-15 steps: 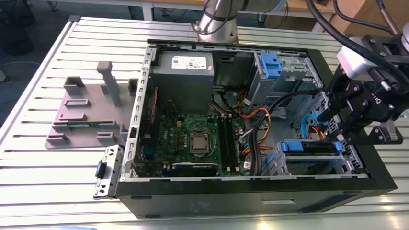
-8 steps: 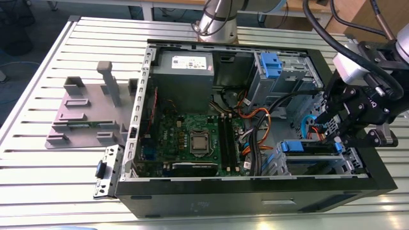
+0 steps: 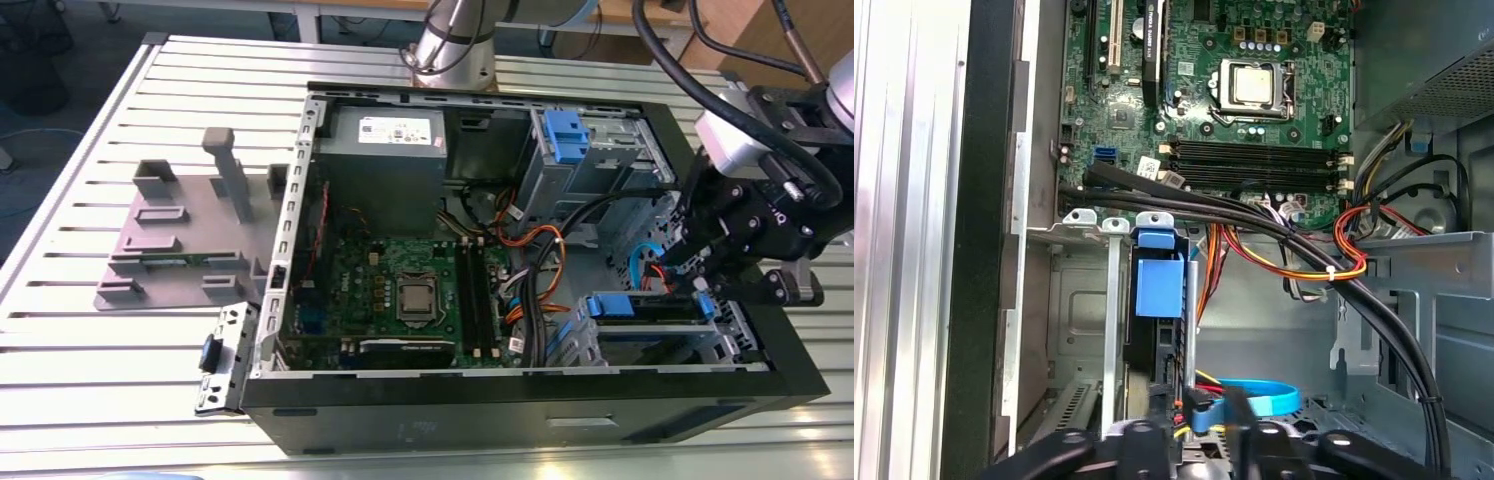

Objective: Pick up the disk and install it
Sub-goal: 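Insert the second disk wire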

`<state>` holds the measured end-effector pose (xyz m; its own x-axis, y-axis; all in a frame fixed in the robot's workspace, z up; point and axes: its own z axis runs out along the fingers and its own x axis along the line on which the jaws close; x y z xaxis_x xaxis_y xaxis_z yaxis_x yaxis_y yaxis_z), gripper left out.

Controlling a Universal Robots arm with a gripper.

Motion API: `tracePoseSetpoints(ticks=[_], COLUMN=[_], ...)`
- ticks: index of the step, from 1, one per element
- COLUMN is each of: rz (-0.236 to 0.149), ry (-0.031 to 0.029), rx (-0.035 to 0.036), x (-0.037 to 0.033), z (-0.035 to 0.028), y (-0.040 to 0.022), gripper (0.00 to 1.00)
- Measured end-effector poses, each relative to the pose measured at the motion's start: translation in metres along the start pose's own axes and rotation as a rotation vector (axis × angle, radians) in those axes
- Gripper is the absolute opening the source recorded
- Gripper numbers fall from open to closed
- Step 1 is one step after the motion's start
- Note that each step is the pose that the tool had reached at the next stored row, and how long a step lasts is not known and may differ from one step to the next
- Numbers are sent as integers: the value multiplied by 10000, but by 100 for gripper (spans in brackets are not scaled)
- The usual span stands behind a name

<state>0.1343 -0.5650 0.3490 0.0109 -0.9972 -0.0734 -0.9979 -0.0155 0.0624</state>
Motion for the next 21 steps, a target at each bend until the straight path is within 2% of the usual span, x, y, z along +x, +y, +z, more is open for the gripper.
tracePoseSetpoints(ticks=[1, 3, 4, 5, 13, 18, 21], rz=[-1, 0, 0, -1, 1, 0, -19], ry=[-1, -4, -5, -7, -12, -10, -9], rx=[0, 0, 0, 0, 1, 0, -1], x=[0, 0, 0, 0, 5, 52, 80], z=[0, 0, 0, 0, 1, 4, 12], y=[0, 0, 0, 0, 7, 53, 57], gripper=[34, 22, 22, 16, 16, 16, 16])
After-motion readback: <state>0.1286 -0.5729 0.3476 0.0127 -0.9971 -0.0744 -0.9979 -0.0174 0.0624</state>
